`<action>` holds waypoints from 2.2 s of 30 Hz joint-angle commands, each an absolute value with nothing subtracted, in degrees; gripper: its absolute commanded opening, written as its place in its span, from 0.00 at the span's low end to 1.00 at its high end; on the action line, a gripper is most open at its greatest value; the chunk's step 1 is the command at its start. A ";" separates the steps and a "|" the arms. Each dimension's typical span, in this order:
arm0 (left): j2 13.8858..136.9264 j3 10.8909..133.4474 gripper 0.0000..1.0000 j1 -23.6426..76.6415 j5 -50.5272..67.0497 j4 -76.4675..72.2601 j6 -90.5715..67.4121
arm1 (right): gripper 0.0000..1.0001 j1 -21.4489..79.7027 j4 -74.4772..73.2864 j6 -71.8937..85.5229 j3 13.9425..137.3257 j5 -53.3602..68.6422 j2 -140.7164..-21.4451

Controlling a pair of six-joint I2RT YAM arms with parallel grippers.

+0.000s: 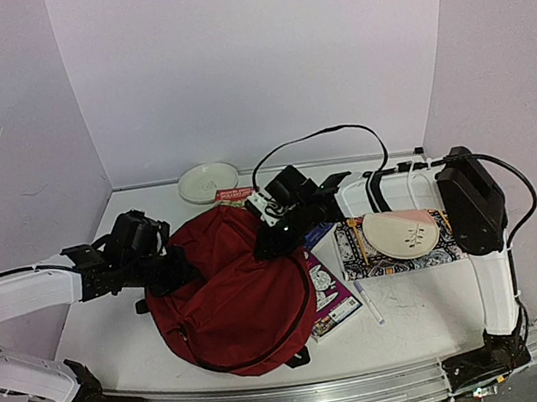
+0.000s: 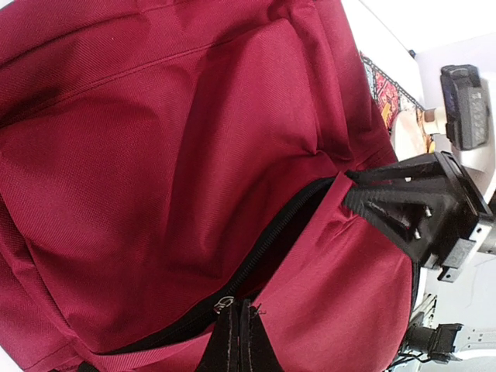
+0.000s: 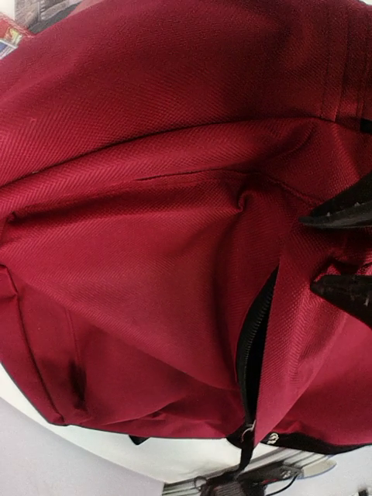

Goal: Pack the student bag
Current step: Grab the lower front pocket of the student bag, then unzip the lower front pocket of the student bag, then adjust the lower front pocket of the student bag.

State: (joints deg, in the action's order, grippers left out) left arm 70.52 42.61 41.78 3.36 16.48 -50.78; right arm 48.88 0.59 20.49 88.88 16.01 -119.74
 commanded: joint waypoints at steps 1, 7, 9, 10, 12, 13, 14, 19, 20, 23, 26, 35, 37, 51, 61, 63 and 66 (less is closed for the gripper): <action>67.26 42.27 0.00 41.40 3.12 15.86 -50.73 | 0.03 49.15 -1.69 19.51 89.57 15.12 -119.47; 64.49 40.76 0.00 41.40 0.58 21.30 -51.50 | 0.00 48.18 -1.62 19.07 88.16 10.93 -115.74; 63.36 40.00 0.00 41.40 -1.34 23.66 -51.99 | 0.00 47.68 -1.50 18.81 87.96 10.33 -114.59; 62.51 39.63 0.00 41.40 -2.03 24.93 -52.37 | 0.00 47.41 -1.49 18.53 87.86 10.09 -114.18; 61.19 38.87 0.00 41.40 -3.44 27.21 -53.45 | 0.00 47.01 -1.24 18.14 87.78 9.72 -113.40; 60.59 38.53 0.00 41.41 -4.28 28.19 -53.91 | 0.00 46.86 -1.12 18.11 87.66 9.51 -113.11; 59.87 38.15 0.00 41.40 -5.12 29.23 -54.52 | 0.00 46.69 -0.90 18.11 87.47 9.36 -112.74; 57.54 36.84 0.00 41.31 -7.49 33.97 -57.69 | 0.00 45.76 0.57 18.69 86.26 9.65 -111.78; 57.38 36.83 0.00 41.31 -7.96 34.84 -58.04 | 0.00 45.71 1.44 18.75 86.12 9.84 -111.66; 57.43 37.00 0.00 41.31 -9.01 37.98 -58.86 | 0.00 45.65 2.25 18.87 85.94 9.93 -111.60; 57.04 36.92 0.00 41.31 -9.21 39.42 -58.84 | 0.00 45.68 3.36 19.15 85.86 11.20 -111.70; 56.35 37.73 0.01 41.31 -9.66 39.40 -56.12 | 0.00 45.70 7.30 19.37 85.38 16.90 -112.30; 56.31 38.50 0.11 41.29 -10.22 39.20 -55.65 | 0.00 45.69 7.48 18.93 85.57 18.10 -112.38; 66.62 54.62 0.56 41.31 -11.81 33.92 -31.67 | 0.00 45.78 10.34 16.78 84.30 21.11 -111.52; 76.34 57.85 0.70 40.59 -4.87 30.32 -20.41 | 0.00 45.98 11.17 16.70 84.52 21.83 -111.44; 78.13 58.49 0.71 40.44 -4.07 30.19 -18.67 | 0.00 46.01 11.27 16.68 84.61 22.04 -111.44; 80.90 59.85 0.72 40.35 -2.04 30.13 -16.49 | 0.00 46.13 11.46 16.61 84.71 22.21 -111.47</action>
State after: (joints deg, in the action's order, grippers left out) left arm 78.15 55.43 40.80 -5.46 32.28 -22.12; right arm 46.04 8.88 17.54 84.55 20.81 -114.93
